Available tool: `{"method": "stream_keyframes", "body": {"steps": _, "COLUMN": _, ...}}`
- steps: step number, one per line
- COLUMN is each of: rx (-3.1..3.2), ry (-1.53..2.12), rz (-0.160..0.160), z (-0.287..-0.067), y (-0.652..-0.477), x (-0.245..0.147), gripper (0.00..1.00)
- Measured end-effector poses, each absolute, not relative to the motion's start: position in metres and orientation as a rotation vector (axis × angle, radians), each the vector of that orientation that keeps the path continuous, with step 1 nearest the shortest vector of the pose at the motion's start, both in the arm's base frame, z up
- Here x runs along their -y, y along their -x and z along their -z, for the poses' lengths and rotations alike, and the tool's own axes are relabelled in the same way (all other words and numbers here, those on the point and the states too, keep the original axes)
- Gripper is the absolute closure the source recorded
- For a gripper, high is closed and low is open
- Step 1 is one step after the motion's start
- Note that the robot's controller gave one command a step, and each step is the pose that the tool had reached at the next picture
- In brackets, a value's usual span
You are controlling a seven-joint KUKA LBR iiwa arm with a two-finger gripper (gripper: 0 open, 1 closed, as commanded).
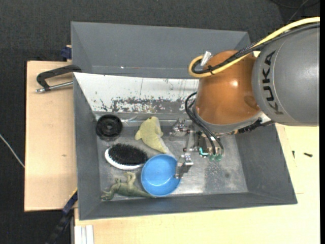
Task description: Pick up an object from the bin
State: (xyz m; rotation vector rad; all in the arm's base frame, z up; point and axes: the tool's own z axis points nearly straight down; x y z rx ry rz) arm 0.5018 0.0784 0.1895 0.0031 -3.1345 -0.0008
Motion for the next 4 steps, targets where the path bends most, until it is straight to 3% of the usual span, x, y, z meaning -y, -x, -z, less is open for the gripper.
{"method": "stream_keyframes", "body": {"steps": 1, "rx": 3.141, "ry": 0.051, "rz": 0.004, "z": -0.075, "y": -0.516, "x": -0.099, "gripper": 0.00}}
{"method": "stream_keyframes", "body": {"steps": 2, "rx": 3.136, "ry": 0.052, "rz": 0.004, "z": -0.079, "y": -0.516, "x": -0.098, "gripper": 1.00}}
{"method": "stream_keyframes", "body": {"steps": 3, "rx": 3.143, "ry": -0.258, "rz": 0.003, "z": -0.199, "y": -0.522, "x": -0.113, "gripper": 1.00}}
{"method": "stream_keyframes", "body": {"steps": 4, "rx": 3.049, "ry": -0.793, "rz": -0.005, "z": -0.273, "y": -0.535, "x": -0.015, "gripper": 1.00}}
